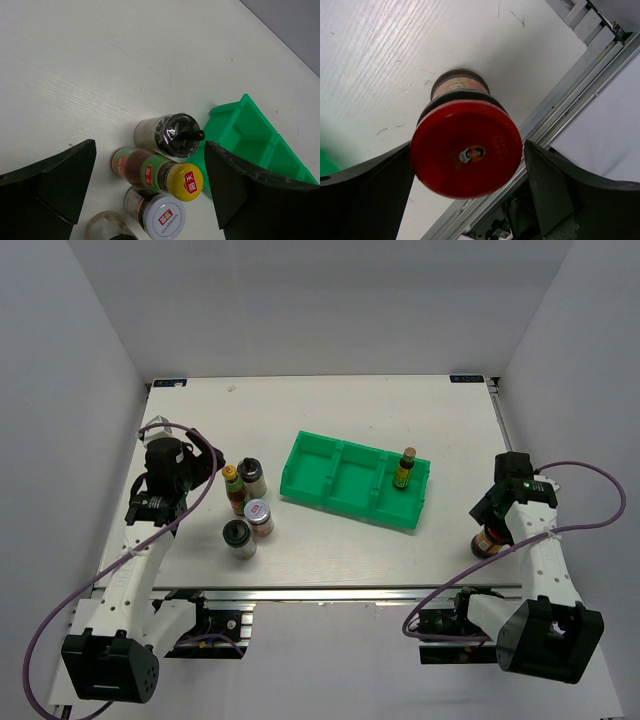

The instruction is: Organize the condiment bottles

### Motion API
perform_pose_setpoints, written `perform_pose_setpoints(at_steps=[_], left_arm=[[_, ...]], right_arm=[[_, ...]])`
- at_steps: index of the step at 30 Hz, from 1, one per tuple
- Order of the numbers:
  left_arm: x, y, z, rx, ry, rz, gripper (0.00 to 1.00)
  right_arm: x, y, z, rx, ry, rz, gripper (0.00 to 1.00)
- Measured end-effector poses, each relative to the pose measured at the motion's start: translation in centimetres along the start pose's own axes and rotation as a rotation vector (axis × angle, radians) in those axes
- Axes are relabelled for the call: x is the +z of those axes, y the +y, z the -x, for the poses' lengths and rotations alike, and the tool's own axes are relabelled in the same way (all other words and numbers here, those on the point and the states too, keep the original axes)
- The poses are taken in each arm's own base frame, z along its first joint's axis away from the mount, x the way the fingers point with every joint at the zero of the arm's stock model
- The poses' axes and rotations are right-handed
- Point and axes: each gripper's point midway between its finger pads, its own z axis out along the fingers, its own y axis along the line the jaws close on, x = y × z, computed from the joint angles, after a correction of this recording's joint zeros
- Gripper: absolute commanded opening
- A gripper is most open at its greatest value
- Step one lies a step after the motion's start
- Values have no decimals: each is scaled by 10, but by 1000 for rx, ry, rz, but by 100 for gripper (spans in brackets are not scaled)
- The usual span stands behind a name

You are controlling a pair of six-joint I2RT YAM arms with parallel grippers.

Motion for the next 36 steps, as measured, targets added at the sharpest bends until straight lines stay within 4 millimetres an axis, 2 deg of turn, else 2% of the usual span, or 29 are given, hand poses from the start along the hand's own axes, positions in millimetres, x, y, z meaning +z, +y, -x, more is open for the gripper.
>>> perform_pose_setpoints(at_steps=[7, 9, 11, 12, 15, 22, 28, 36], left_arm=[[0, -1, 2, 2, -9, -5, 98], [0, -1, 2, 2, -10, -4, 98], [0, 0, 3, 2, -12, -1, 98], [0, 0, 3, 2, -13, 1, 98], [-1, 1, 5, 1, -23, 7, 98], [-4, 1, 9, -1, -44, 9, 98], [-4, 3, 10, -1, -49, 18, 98], [-1, 5, 9, 1, -42, 28, 98]], right_arm=[[19, 1, -4, 25, 33, 0, 89], [22, 3, -5, 22, 42, 3, 86], [24, 6, -6, 16, 49, 17, 72], [25, 6, -6, 14, 50, 19, 62], [26, 11, -4, 24, 44, 44, 47], [22, 13, -8, 14, 40, 82, 28], [3, 28, -19, -56, 81, 237, 21], [-52, 47, -10, -151, 14, 474, 17]])
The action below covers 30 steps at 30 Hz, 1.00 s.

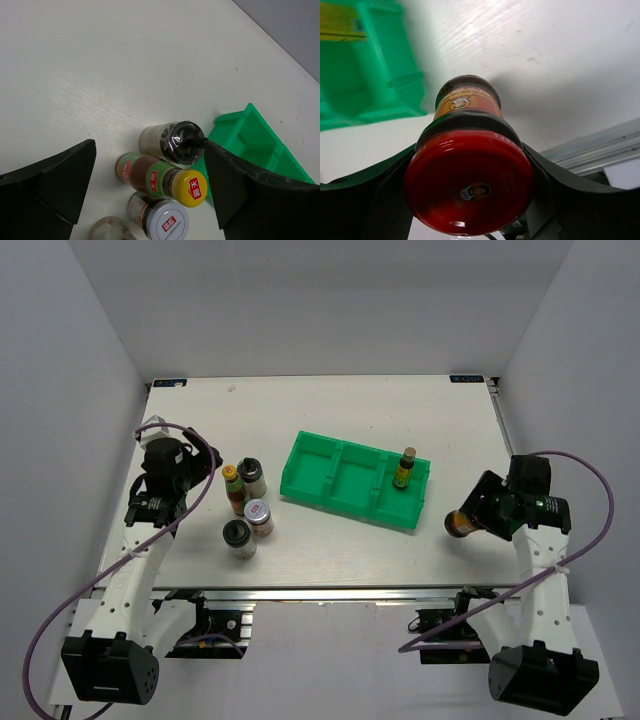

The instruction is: Organize the condiment bottles

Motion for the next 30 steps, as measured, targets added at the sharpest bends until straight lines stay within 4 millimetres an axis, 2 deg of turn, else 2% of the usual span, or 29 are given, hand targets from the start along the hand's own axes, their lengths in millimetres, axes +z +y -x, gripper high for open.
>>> perform_pose_setpoints(at_steps=[7, 10, 14, 18, 21, 25, 30], left_arm=[[6, 3, -5, 4, 19, 18, 98], [6, 4, -5, 5, 19, 23, 98], [7, 6, -5, 5, 15, 32, 98], [7, 7, -5, 6, 15, 39, 98], [6, 8, -5, 7, 16, 42, 98], [6, 9, -5, 7, 14, 49, 98], [6, 12, -4, 8, 10, 63, 98]], right_arm=[[-26, 49, -3, -153, -5, 179, 17], [-34, 82, -14, -279, 24, 263, 17], [-39, 136, -31, -443, 82, 365, 17], [-33, 185, -33, -543, 101, 395, 17], [-24, 217, -19, -559, 76, 397, 14], [-8, 249, 6, -556, 15, 372, 15], [21, 277, 24, -560, -8, 312, 15]])
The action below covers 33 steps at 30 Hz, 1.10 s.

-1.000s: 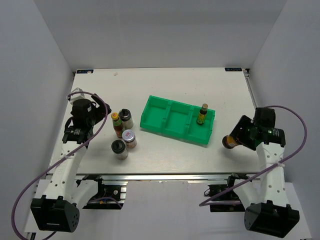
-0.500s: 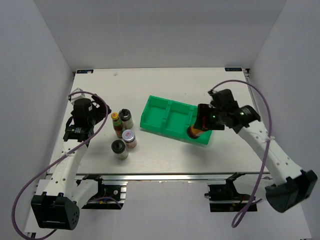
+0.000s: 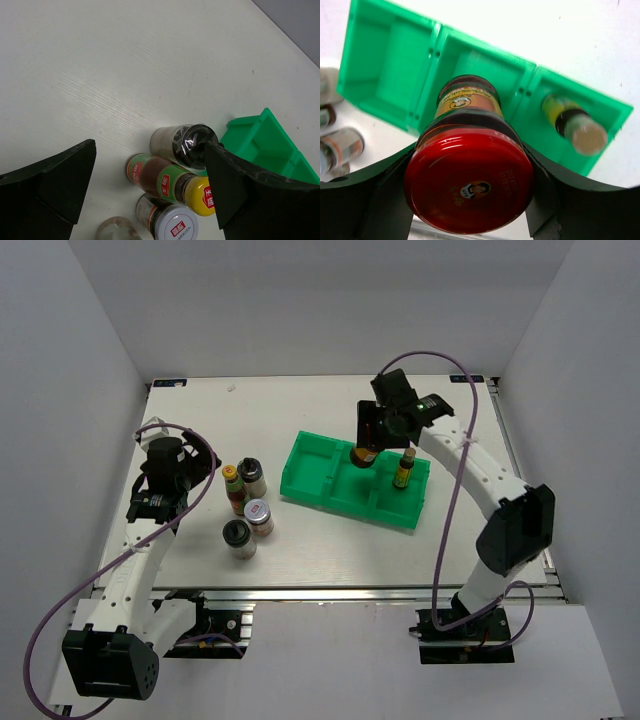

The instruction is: Organize the condiment bottles

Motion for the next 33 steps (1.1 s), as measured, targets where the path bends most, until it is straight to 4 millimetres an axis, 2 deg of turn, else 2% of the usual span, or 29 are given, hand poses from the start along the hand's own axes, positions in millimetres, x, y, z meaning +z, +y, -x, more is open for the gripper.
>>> perform_pose_setpoints(at_steps=[6, 17, 25, 33], left_arm=[[0, 3, 1, -4, -7, 16, 98], [0, 5, 2, -7, -11, 27, 98], [0, 5, 2, -14, -11, 27, 98], [0, 5, 2, -15, -12, 27, 98]], right_arm=[[41, 5, 8, -20, 37, -62, 17], [82, 13, -2, -66, 107, -158, 22], [91, 12, -13, -49, 125, -201, 26], [99, 10, -20, -24, 126, -216, 36]])
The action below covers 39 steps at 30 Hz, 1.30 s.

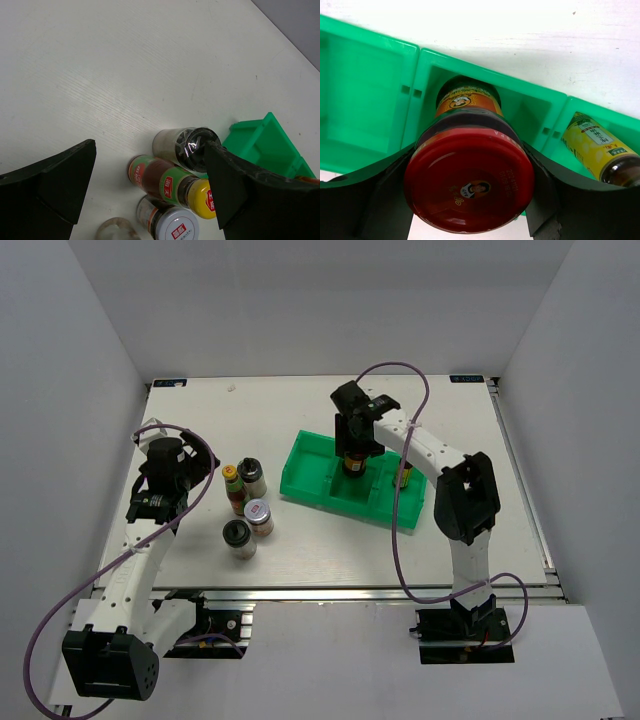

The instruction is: Organize the condiment bottles

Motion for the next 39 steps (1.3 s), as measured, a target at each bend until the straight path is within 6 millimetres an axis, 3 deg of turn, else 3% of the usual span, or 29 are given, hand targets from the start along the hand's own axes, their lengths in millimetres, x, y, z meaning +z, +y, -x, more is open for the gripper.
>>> perform_pose_setpoints(at_steps=[13, 16, 17, 18, 28, 33, 39], left_arm=[[-1, -1, 1, -4, -3, -3, 98], [-3, -2, 2, -7, -8, -12, 98], [-4, -2, 3, -9, -10, -15, 98], [-5, -3, 4, -12, -12, -20, 98], [-16, -5, 0, -32, 11, -45, 98], [-31, -8, 3, -50, 3, -78, 98], [-40, -15, -7, -40, 48, -122, 98]], right_arm=[[17, 2, -3, 17, 4, -18, 50], [17, 1, -3, 18, 1, -22, 65], [17, 1, -3, 17, 1, -23, 84], [17, 1, -2, 17, -1, -25, 89], [9, 3, 13, 15, -47, -14, 89], [-13, 0, 26, 8, -99, -1, 89], [-78, -12, 54, 26, -269, 58, 89]])
